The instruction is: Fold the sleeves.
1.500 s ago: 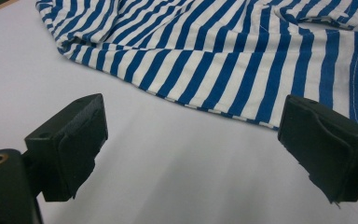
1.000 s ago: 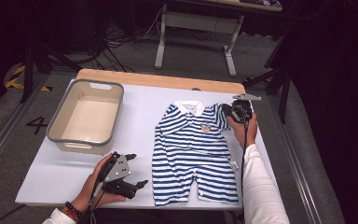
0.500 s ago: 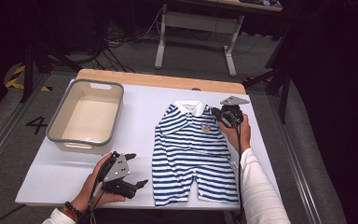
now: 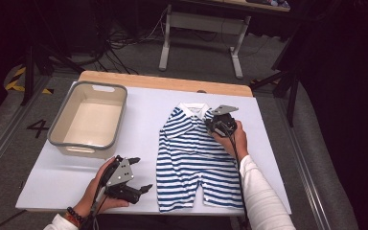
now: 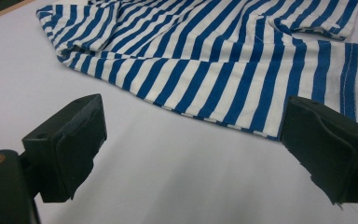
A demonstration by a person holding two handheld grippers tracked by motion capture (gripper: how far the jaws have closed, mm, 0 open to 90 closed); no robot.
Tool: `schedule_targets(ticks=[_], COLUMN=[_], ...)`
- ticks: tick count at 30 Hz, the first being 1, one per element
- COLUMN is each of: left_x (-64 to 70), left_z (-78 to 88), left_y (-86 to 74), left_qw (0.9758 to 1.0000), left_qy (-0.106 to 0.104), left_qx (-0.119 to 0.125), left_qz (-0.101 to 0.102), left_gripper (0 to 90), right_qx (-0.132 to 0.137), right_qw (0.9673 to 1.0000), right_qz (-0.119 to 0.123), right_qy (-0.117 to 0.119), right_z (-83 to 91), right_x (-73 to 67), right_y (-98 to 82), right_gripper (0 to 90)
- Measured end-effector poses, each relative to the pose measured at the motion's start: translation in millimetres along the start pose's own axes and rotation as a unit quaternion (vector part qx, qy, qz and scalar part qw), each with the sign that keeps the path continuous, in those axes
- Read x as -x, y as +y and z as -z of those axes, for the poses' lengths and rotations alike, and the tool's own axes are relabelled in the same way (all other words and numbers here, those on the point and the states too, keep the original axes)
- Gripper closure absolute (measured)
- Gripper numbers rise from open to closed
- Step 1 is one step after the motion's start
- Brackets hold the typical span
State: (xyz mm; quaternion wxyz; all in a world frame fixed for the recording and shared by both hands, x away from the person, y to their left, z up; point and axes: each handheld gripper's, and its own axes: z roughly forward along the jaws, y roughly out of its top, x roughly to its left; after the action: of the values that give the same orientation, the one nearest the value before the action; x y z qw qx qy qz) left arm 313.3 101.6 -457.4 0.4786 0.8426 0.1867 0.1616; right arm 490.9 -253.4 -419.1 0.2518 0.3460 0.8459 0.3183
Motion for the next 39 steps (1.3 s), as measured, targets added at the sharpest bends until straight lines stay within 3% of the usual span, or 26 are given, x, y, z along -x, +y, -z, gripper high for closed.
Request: schedule_targets(ticks=[5, 13, 18, 24, 29, 34, 39], left_x=[0.3, 0.4, -0.3, 0.2, 0.4, 0.3, 0.6], left_z=[-0.1, -0.2, 0.5, -0.1, -0.9, -1.1, -1.1], left_y=[0.1, 0.1, 0.1, 0.5, 0.5, 0.3, 0.4], left_qw=[1.0000, 1.0000, 1.0000, 1.0000, 1.0000, 1.0000, 1.0000], left_qy=[0.000, -0.002, 0.000, -0.001, -0.001, 0.000, -0.001], left_qx=[0.001, -0.001, 0.000, 0.000, -0.003, -0.002, -0.005], left_qz=[0.001, 0.000, 0.000, -0.001, -0.002, 0.001, -0.002], left_gripper=[8.5, 8.5, 8.5, 8.5, 8.4, 8.5, 8.5], right_qx=[-0.008, 0.003, 0.015, 0.011, 0.003, -0.012, 0.001], right_qw=[0.9999, 0.9998, 0.9998, 0.9994, 0.9981, 0.9970, 0.9961], right_qz=[0.006, 0.003, -0.006, -0.027, -0.053, -0.062, -0.080], right_qy=[0.003, 0.020, 0.013, -0.019, -0.032, -0.045, -0.037], right_z=[-5.2, -5.4, 4.1, 15.0, 18.4, 16.8, 20.6], right_x=[-5.3, -11.1, -4.9, 17.0, 30.5, 32.9, 30.9], right_y=[1.3, 5.1, 4.1, -11.9, -31.6, -52.2, -66.3], right_gripper=[81.3, 81.2, 83.6, 85.9, 86.5, 86.8, 86.7])
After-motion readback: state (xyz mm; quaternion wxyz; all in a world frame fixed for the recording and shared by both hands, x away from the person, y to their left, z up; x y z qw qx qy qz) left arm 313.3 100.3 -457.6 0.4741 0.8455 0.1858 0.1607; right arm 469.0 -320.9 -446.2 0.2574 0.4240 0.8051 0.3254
